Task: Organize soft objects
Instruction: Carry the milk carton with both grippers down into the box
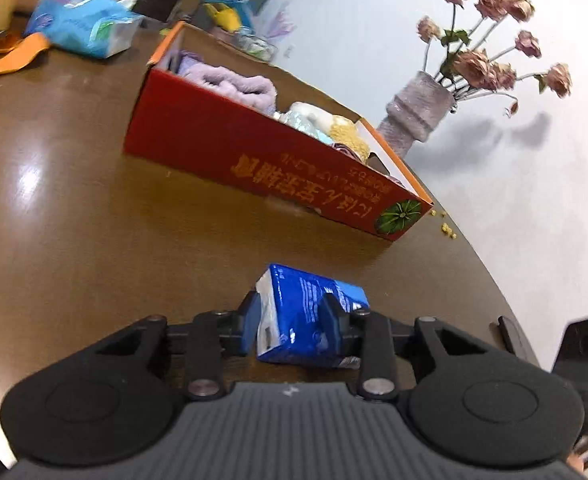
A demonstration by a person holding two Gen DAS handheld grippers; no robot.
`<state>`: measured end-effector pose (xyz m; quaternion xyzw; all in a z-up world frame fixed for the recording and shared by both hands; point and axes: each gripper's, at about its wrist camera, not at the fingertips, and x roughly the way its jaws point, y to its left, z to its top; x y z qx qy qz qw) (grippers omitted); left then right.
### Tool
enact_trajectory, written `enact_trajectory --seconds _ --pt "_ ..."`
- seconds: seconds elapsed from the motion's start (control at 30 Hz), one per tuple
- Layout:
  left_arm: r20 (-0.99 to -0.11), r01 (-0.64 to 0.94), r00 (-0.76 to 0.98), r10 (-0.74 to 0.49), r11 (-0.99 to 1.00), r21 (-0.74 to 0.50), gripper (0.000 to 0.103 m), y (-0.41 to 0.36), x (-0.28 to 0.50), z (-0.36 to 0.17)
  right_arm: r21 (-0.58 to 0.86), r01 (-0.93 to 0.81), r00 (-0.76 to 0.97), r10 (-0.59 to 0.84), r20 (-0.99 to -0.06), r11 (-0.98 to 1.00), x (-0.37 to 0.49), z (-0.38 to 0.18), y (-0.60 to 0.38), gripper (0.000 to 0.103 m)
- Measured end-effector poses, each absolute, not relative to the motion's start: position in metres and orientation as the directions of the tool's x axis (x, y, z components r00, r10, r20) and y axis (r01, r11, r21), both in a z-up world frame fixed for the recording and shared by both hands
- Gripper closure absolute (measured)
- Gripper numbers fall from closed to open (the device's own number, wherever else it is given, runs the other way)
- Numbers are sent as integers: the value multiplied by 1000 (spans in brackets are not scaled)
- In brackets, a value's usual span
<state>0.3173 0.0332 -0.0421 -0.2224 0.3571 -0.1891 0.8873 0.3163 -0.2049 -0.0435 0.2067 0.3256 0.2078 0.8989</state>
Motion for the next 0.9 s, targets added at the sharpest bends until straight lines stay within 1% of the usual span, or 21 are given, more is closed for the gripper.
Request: enact_trajectory --seconds 0.13,0.2,0.27,0.33,0.37,0.47,0.6,0.7,0.77,0.9 --pt "-557 186 698 -451 865 -467 70 7 253 -39 435 -259 719 473 -509 862 265 -39 -210 84" --pt "-562 195 691 -455 866 -461 70 0 226 -38 448 -248 718 474 -510 859 240 -40 -220 84" --pt "-566 210 666 -486 850 -482 69 -1 212 -37 451 -245 719 472 -509 858 221 -38 -227 84" --pt "-550 213 661 -511 830 -515 69 4 209 -35 454 -250 727 475 -495 855 210 -37 -234 83" --pt "-549 205 669 -500 835 -511 69 5 209 -35 462 -252 731 480 -486 850 208 -37 -237 82" --pt "-551 195 690 -470 853 -483 69 5 214 -33 495 -254 734 499 -461 831 211 -37 -242 81" --pt "-577 184 664 -476 852 -491 69 1 215 -39 470 -252 723 487 -489 846 215 -43 -236 80" --pt "-576 190 645 -502 836 -515 69 1 214 -41 492 -249 723 498 -478 834 215 -47 -238 79" --pt "-577 186 643 -504 833 -520 69 0 216 -41 507 -250 717 509 -475 825 217 -49 -240 77" --pt "-589 152 648 -483 839 -522 71 -6 228 -38 517 -252 708 520 -478 818 224 -49 -243 80"
